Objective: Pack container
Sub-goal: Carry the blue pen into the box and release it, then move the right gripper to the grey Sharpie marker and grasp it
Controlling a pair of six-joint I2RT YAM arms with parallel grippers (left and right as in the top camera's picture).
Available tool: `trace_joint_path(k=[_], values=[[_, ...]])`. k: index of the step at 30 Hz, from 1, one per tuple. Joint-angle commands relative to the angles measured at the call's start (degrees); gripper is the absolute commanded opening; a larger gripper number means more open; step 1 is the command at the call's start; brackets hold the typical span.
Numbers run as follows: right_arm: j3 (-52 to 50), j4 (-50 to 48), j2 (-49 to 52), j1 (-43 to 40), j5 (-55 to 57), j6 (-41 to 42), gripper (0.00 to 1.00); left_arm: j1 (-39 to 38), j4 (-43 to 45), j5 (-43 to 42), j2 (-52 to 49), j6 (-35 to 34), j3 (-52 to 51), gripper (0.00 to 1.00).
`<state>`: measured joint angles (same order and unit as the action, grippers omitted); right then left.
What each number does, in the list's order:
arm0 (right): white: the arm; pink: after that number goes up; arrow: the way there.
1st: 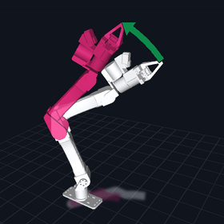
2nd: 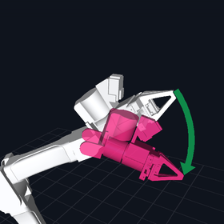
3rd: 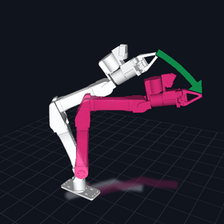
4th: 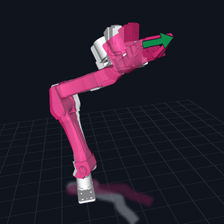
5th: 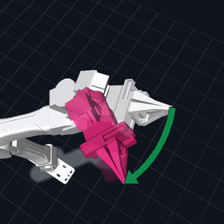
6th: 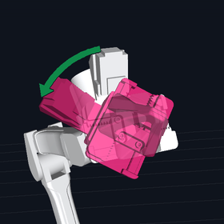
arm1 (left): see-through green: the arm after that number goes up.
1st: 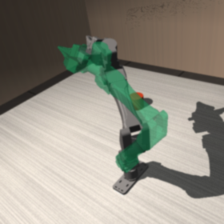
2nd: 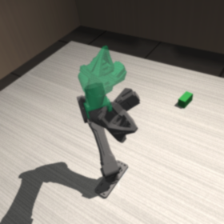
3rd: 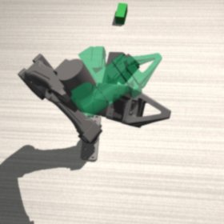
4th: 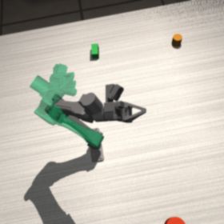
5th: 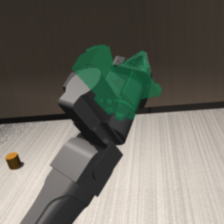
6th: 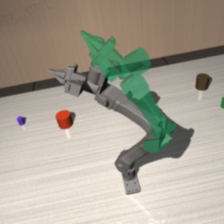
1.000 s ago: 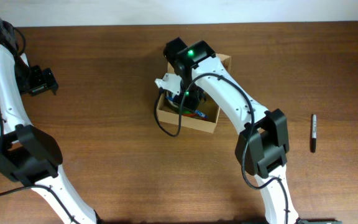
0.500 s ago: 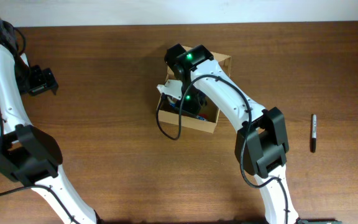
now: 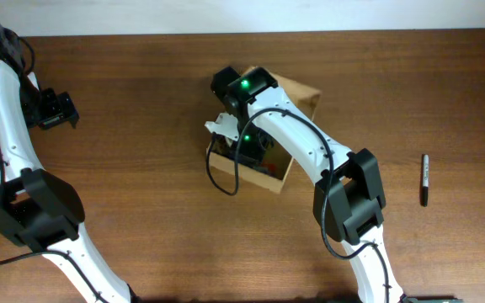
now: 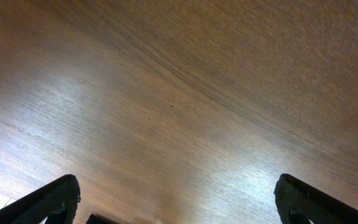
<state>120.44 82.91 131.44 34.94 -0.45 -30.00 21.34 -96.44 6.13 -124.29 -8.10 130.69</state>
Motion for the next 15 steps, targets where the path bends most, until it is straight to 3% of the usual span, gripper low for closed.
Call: trace_joint_path(k=[1,4,11,15], values=[[-0.1,-0.2,0.3,-0.5,1.3,0.5,0.29,0.2,0.0,-0.4,-0.3,0.7,-0.2,1.0],[1.0,-0.6,-1.9,-1.6,1.4,2.7,0.23,0.2,0.0,-0.4,-0.3,0.7,-0.2,1.0],[1.7,-1.9,-18.0,-6.2,10.0,8.5,0.28,0.2,0.0,-0.4,-0.3,0.7,-0.2,1.0],[0.4,-2.8,-28.9,-13.8,10.0,10.3,0.28,0.2,0.0,-0.4,-0.3,0.7,-0.2,1.0]])
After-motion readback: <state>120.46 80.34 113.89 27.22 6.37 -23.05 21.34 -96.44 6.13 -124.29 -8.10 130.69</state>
